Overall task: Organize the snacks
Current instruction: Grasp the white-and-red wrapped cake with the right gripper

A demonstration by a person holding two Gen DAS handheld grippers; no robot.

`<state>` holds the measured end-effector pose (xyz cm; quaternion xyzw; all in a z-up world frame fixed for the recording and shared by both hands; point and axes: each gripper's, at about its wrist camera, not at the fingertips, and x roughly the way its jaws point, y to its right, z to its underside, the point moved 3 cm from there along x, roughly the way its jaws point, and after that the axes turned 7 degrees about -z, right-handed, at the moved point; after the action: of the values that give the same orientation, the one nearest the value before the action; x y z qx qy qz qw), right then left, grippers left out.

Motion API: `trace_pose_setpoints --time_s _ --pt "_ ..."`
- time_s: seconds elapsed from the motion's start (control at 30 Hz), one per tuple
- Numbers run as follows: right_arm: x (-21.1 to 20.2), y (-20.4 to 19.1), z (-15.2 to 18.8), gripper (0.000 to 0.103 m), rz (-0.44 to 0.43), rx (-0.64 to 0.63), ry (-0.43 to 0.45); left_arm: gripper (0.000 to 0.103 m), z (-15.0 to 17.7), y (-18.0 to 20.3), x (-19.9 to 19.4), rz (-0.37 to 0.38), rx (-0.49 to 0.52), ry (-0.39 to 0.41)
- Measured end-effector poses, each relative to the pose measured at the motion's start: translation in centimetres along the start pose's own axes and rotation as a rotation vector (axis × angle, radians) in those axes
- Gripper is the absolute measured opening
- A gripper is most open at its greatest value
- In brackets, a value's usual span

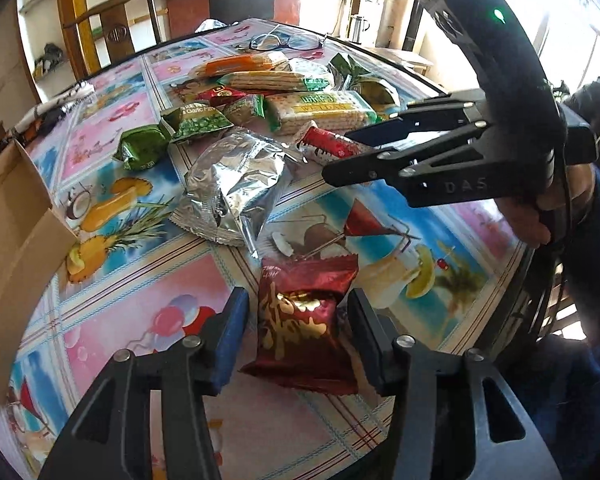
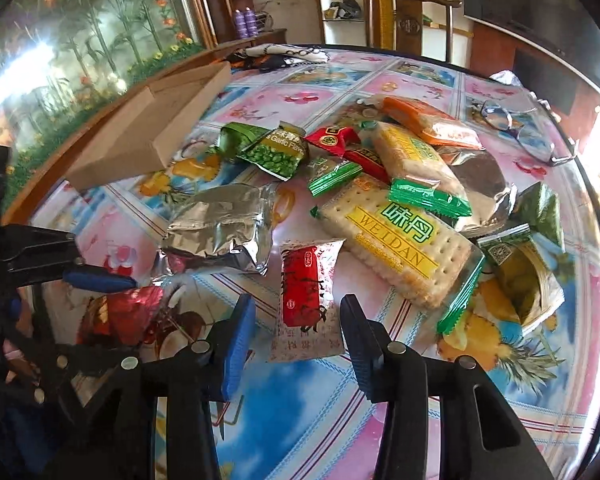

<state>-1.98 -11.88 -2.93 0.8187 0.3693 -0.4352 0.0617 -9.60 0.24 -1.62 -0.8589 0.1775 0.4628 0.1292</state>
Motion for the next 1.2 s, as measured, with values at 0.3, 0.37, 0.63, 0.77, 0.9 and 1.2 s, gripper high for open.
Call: trace_pose_setpoints --time_s 0.3,0.37,0.63,0.77,0.9,1.2 --pt "-0.7 -0.4 0.4 0.026 0.079 0.033 0.008 0.036 0.5 -1.6 -1.1 0.047 -0.089 0.049" --pt "-1.2 -0.5 0.5 0.026 0.074 0.054 0.022 0.036 0.3 -2.0 -1.7 0.065 -0.11 0.071" --pt "-3.6 -1.7 -1.1 0.026 0.008 0.089 0.094 0.036 -0.7 -5.9 -4.6 0.054 -0.216 0.164" --pt "-3.4 -3.3 -2.9 0.026 -0.053 0.096 0.105 0.036 -1.4 -8.9 -5.7 0.017 -0.269 0.201" --pt "-2.7 -5.4 -5.6 0.026 -0.106 0.086 0.111 0.036 -2.0 -12.6 -7.0 -0.026 -0.329 0.241" --pt "1.2 -10.2 -12.8 0.027 -0.182 0.063 0.085 0.036 -3.1 -22.4 -7.4 -0.089 -0.476 0.264"
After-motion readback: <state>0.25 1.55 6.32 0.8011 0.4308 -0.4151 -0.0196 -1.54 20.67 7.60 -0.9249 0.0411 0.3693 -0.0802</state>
